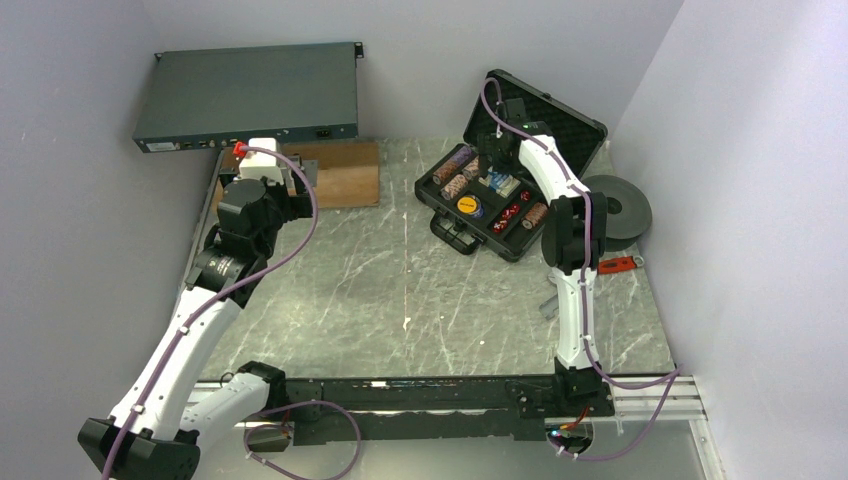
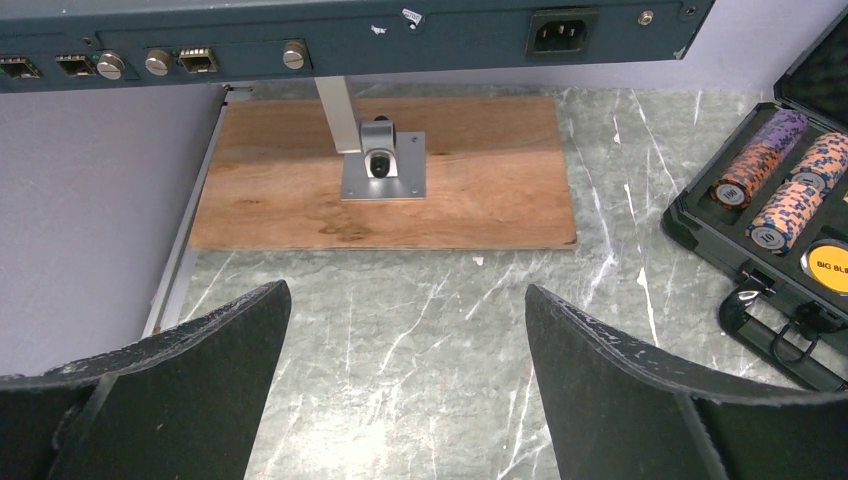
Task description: Pack up texas hold em set
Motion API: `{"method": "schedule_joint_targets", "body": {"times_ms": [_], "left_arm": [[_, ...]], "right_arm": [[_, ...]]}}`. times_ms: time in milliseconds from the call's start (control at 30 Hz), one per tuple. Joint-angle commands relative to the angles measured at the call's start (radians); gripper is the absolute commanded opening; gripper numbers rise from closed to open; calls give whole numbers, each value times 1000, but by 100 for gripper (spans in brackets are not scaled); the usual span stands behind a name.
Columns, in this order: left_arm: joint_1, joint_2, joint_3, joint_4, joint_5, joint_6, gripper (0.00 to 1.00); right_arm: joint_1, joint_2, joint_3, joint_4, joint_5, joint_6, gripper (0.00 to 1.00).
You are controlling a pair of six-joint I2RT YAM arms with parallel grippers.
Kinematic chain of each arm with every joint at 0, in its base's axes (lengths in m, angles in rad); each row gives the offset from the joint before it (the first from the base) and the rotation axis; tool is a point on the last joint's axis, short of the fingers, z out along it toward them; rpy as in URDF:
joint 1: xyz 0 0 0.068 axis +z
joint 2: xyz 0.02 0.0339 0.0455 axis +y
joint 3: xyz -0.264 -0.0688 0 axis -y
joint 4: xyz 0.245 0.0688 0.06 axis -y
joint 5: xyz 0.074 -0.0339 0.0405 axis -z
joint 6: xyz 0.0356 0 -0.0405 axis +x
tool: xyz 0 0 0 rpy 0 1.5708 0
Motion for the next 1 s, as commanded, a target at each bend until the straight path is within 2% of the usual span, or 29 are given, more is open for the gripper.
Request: {"method": "schedule_joint_targets", "body": {"times_ms": [0, 433, 700, 867, 967], "left_arm": [[4, -1, 44, 22, 1, -10, 93], [4, -10, 42, 25, 2, -13, 93], [4, -22, 40, 26, 8, -14, 93], [5, -21, 43, 23, 10, -16, 93], [4, -26, 40, 25, 7, -16, 94]], "right_arm": [[-5, -129, 8, 10, -14, 17, 92], [-5, -374, -139, 205, -210, 63, 92], [-9, -403, -41, 221, -115, 120, 91], [-23, -428, -49, 311, -24, 157, 93], [-58, -433, -63, 361, -28, 174, 94]]}}
